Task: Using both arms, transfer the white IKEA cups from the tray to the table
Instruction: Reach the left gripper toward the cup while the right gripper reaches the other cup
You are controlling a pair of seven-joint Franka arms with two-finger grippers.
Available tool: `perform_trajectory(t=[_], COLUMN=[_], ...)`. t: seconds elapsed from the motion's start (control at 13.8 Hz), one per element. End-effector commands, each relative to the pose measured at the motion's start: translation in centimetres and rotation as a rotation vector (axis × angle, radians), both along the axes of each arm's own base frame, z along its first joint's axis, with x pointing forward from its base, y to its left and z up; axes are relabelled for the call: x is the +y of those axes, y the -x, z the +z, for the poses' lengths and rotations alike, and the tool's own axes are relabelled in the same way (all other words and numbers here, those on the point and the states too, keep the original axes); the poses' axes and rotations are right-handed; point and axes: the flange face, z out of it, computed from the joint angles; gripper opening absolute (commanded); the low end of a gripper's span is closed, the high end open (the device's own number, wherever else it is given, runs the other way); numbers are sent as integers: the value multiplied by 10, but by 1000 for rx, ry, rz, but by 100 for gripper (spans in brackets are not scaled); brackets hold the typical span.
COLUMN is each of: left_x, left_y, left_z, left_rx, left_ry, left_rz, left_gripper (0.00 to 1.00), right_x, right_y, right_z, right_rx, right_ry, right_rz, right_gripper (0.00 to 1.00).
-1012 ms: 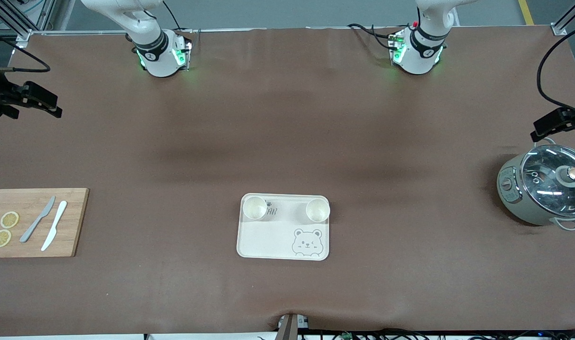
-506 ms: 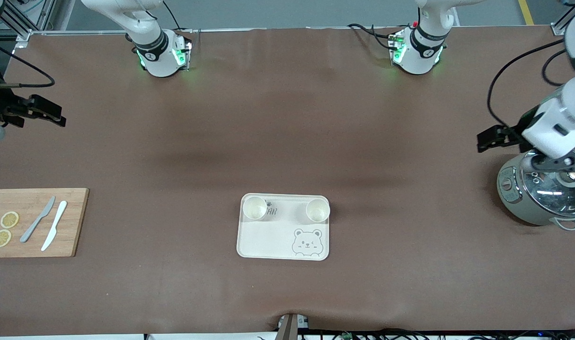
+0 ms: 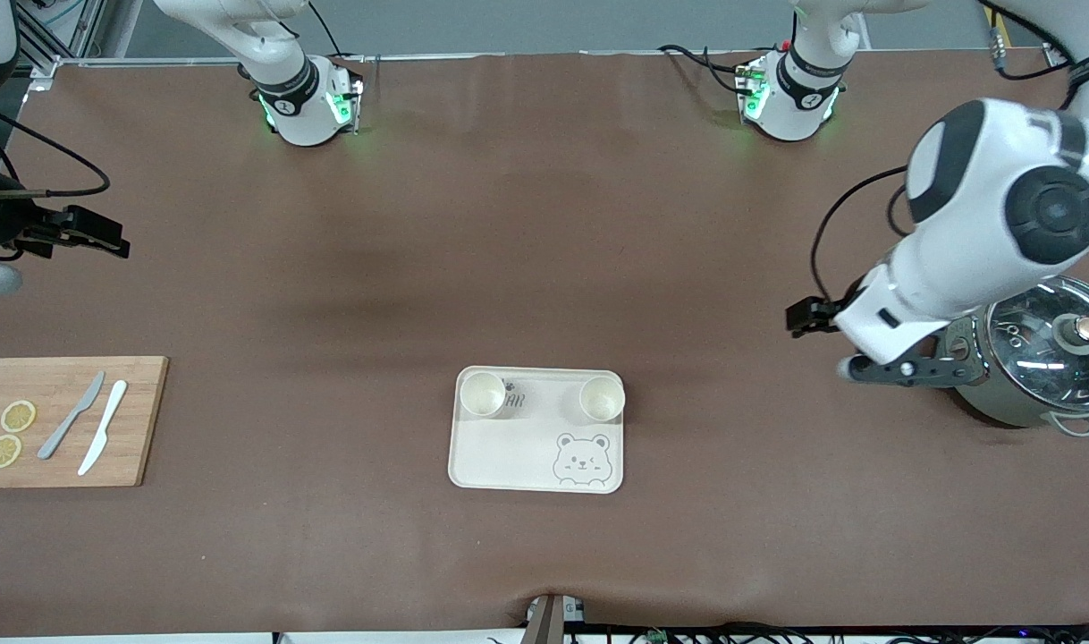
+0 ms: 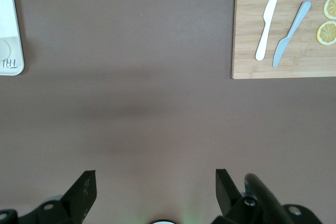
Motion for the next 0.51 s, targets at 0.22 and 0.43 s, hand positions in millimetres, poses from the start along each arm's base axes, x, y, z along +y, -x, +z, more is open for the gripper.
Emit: perform_trajectory(t=[0.22, 0.43], left_x=[-70, -108], left_y=[-22, -23], left_z=[-84, -122], left_rx=[-47, -80], left_ry=[59, 88], left_rz=[3, 84], left_gripper=[100, 100], right_x=[6, 14], right_y=[-24, -39], right_z=[-30, -57], right_rx=[14, 27], right_ry=[2, -50], right_rz=[5, -11], right_gripper=[100, 100])
